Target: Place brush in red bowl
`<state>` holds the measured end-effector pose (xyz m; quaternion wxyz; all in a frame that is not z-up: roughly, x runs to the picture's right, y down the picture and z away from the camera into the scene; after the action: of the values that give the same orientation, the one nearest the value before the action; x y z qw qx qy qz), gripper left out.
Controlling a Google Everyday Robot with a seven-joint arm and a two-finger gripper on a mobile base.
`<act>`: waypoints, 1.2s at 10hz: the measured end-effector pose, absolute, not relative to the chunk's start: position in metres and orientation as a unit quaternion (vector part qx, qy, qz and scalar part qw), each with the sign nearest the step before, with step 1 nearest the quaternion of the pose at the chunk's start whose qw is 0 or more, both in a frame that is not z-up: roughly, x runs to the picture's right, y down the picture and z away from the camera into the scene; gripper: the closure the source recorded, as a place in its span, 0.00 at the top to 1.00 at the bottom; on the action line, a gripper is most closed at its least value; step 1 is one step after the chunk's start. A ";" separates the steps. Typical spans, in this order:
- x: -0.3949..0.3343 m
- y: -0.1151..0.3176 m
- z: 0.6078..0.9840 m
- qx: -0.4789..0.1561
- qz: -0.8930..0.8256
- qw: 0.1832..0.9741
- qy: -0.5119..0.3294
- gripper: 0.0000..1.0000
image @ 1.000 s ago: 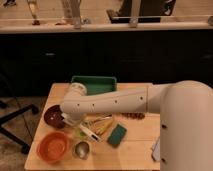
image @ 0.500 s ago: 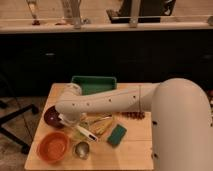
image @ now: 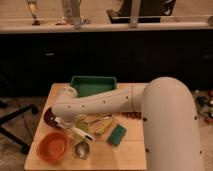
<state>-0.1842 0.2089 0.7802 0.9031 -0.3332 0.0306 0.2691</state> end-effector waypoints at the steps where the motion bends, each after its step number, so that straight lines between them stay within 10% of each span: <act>1: -0.179 0.210 0.782 -0.333 0.269 0.903 0.031 0.00; 12: -0.202 0.196 0.743 -0.290 0.210 0.934 0.025 0.00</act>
<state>-0.2021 0.1961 0.7435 0.9335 -0.2897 0.0252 0.2097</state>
